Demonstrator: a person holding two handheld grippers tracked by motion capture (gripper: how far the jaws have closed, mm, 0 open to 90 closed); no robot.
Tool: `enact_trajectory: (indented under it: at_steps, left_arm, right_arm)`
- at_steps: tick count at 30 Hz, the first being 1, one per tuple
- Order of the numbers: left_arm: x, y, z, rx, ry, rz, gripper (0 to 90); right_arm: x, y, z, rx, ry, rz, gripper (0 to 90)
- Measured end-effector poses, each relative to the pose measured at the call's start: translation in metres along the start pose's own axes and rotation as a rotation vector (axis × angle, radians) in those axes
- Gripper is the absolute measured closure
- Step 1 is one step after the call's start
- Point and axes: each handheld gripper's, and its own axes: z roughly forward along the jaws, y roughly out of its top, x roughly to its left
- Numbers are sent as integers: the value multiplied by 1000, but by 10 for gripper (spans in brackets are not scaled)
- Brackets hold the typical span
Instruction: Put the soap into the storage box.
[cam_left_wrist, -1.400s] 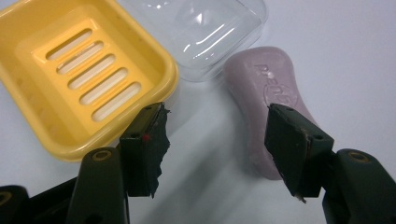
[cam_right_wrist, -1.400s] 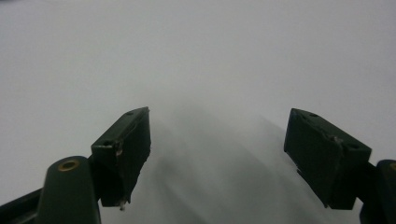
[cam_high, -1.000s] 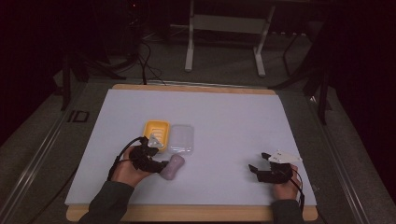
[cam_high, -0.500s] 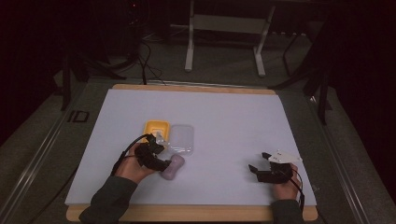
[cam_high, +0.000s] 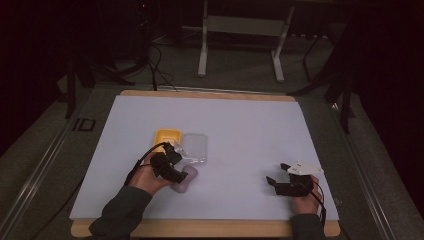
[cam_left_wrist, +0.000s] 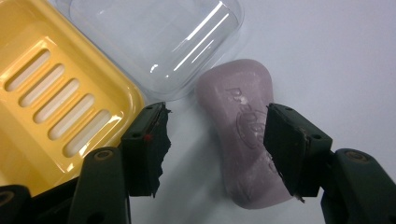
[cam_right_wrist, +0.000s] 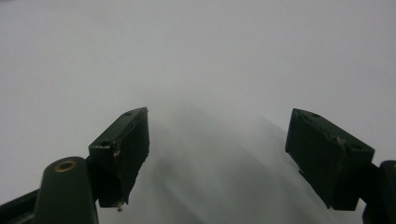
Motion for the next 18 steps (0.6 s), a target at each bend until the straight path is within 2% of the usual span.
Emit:
enact_trajectory:
  at_steps: [4,15,18]
  left_arm:
    - [1,4,-1,31,-4,-16,395]
    - [4,14,-7,53,-6,-23,350]
    - [4,16,-7,66,-25,-28,346]
  right_arm:
    - [0,0,0,-1,0,1,213]
    - [0,0,0,-2,2,2,213]
    - [0,0,0,-2,3,2,213]
